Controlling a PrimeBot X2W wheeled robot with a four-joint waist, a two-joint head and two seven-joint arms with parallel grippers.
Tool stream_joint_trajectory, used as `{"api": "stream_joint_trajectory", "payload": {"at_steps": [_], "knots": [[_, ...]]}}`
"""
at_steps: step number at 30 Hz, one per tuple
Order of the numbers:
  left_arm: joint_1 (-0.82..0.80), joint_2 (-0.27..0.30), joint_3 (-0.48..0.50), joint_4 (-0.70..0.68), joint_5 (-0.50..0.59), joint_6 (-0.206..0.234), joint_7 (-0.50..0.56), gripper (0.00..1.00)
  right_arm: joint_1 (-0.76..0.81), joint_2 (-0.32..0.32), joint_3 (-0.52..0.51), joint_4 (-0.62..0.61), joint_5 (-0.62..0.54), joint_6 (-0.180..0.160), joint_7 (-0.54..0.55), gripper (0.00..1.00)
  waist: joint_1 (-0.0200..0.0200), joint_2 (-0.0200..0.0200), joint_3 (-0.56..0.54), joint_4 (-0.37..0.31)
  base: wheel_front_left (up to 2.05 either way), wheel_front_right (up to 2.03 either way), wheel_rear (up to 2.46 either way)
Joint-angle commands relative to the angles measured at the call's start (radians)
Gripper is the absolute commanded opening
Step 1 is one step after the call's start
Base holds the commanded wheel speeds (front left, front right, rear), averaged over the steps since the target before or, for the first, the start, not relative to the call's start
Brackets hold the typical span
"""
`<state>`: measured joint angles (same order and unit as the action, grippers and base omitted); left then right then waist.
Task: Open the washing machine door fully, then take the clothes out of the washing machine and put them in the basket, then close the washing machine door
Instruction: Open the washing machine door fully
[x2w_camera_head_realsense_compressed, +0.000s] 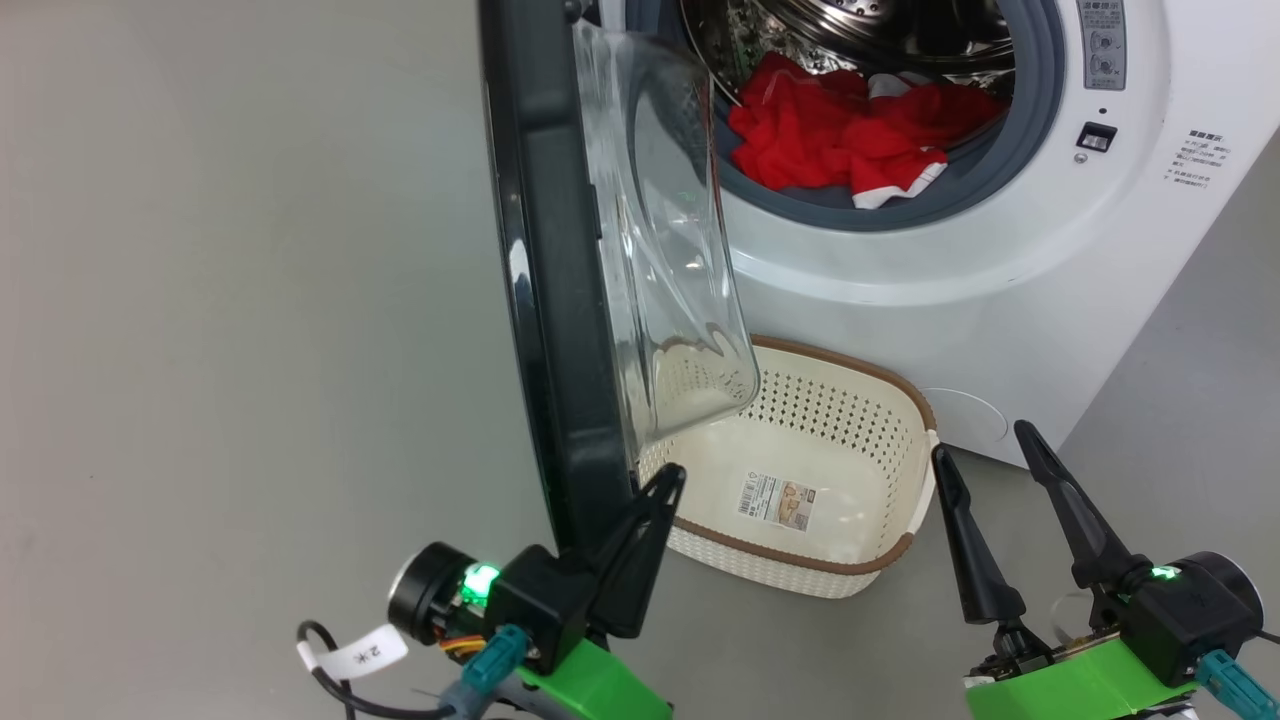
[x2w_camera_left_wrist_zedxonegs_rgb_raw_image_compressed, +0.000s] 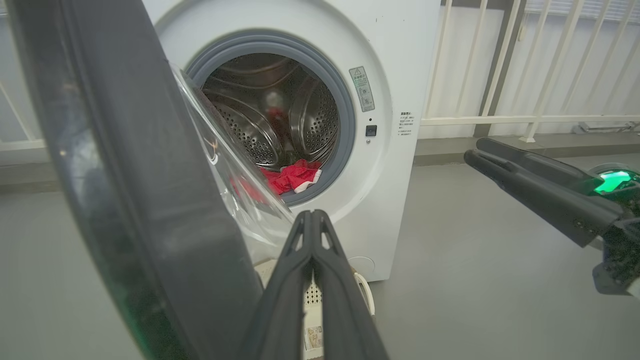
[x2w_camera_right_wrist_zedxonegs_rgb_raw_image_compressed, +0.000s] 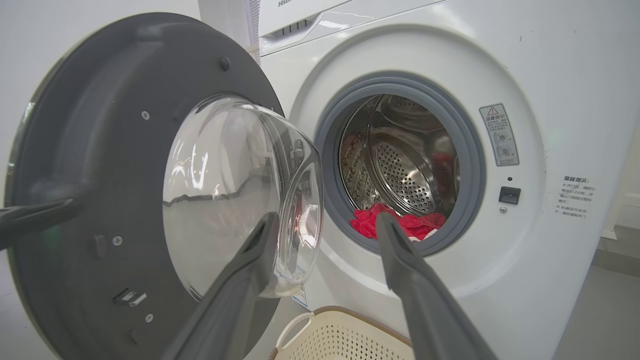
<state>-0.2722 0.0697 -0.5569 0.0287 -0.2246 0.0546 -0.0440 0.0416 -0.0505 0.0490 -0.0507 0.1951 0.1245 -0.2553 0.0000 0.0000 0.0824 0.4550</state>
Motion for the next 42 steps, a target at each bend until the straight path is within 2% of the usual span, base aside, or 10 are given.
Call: {"api": "stream_joint_trajectory", "payload": {"at_steps": [1, 20, 42], "knots": [[-0.045, -0.001, 0.044, -0.011, -0.012, 0.016, 0.002, 0.0, -0.021, 0.0, 0.022, -0.028, 0.01, 0.006, -0.006, 1.0, 0.0, 0.0, -0.001, -0.001, 0.0, 0.0, 0.0], [-0.011, 0.05, 0.129, 0.015, -0.037, 0.1, 0.034, 0.0, -0.011, 0.0, 0.026, -0.03, 0.004, 0.006, -0.006, 1.0, 0.0, 0.0, -0.012, 0.027, 0.0, 0.0, 0.0], [0.022, 0.121, 0.235, 0.009, -0.074, 0.162, 0.014, 0.0, -0.018, 0.0, 0.037, -0.023, 0.003, 0.006, -0.006, 1.0, 0.0, 0.0, 0.0, 0.07, 0.0, 0.0, 0.0]]}}
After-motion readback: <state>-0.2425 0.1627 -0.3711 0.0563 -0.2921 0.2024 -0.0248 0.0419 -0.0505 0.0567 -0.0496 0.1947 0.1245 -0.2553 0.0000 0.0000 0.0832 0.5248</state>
